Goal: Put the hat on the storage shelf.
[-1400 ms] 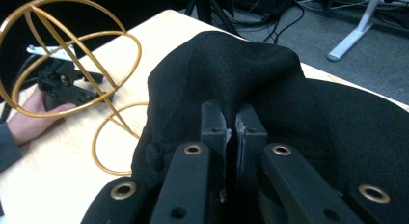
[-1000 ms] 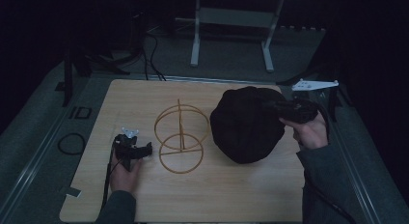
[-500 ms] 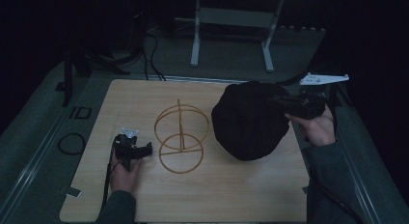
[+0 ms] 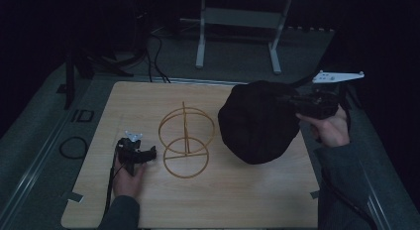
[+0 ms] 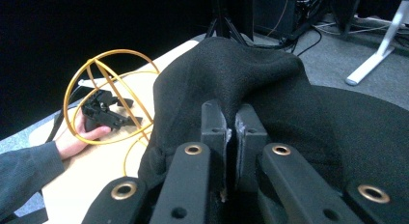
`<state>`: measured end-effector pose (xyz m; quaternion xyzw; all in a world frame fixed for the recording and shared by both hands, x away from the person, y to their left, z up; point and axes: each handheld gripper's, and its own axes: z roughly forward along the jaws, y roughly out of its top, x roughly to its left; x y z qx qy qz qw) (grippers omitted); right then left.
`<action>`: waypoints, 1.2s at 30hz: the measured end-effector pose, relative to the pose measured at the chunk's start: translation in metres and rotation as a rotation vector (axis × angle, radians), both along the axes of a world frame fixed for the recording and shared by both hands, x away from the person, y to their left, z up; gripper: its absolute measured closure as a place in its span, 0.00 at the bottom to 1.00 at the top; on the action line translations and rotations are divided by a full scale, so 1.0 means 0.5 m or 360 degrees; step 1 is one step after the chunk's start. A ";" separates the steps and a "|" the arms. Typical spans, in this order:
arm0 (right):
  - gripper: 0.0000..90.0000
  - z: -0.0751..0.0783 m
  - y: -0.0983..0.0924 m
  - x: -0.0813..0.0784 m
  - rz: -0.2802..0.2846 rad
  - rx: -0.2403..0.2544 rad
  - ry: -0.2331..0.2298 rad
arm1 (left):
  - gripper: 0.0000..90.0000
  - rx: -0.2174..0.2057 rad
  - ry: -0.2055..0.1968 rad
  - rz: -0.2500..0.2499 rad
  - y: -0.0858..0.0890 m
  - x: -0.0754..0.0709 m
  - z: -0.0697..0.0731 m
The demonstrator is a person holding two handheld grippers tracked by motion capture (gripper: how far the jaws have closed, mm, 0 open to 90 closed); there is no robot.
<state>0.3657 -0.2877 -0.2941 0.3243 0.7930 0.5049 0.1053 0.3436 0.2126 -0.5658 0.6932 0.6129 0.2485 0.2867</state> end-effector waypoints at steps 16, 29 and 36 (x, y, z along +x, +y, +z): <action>0.95 0.043 0.004 -0.011 0.0069 0.0026 -0.0049 | 0.14 0.0000 0.0000 0.0000 0.000 0.000 0.000; 0.95 0.072 0.010 -0.023 0.0131 0.0024 -0.0085 | 0.14 0.0001 0.0001 -0.0004 -0.001 0.000 0.000; 0.95 0.086 0.009 -0.028 0.0146 0.0020 -0.0096 | 0.14 0.0000 0.0000 -0.0005 -0.001 0.000 0.000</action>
